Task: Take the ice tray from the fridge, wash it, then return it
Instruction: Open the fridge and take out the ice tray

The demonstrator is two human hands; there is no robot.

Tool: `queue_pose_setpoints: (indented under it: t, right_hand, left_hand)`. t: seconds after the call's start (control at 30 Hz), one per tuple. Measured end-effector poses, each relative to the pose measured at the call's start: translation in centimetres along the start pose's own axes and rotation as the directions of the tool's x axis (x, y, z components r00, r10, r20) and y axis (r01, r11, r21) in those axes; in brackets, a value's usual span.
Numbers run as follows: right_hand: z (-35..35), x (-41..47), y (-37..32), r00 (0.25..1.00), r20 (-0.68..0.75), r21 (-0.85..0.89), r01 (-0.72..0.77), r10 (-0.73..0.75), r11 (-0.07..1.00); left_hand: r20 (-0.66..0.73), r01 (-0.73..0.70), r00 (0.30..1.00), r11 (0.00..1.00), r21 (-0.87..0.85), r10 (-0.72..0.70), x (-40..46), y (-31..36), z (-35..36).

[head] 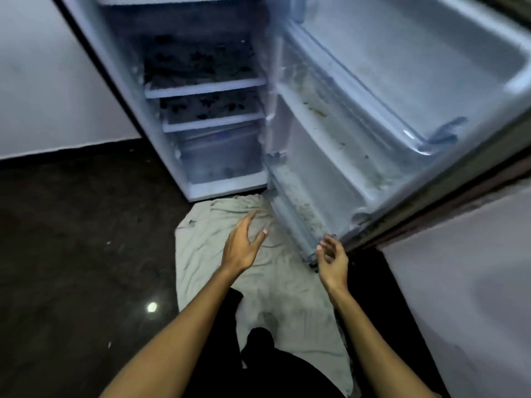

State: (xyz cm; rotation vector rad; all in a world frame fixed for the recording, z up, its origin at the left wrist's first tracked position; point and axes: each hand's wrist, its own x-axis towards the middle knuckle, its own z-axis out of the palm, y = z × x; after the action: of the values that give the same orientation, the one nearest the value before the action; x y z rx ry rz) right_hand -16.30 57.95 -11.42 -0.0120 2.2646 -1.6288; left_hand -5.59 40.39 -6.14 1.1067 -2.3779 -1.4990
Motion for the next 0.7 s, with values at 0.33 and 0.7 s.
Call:
queue_pose_setpoints:
  t: [0.33, 0.7]
  right_hand:
    - [17.5, 5.4, -11.3, 0.938, 0.307, 0.009, 0.168, -0.162, 0.986]
    - [31.7, 20.4, -33.8, 0.777, 0.313, 0.109, 0.542, -0.546, 0.834]
  left_hand:
    - [-0.214, 0.125, 0.968, 0.991, -0.054, -0.134, 8.1, -4.3, -13.4]
    - [-0.437, -0.209, 0.889, 0.971, -0.113, 0.140, 30.7, 6.1, -30.2]
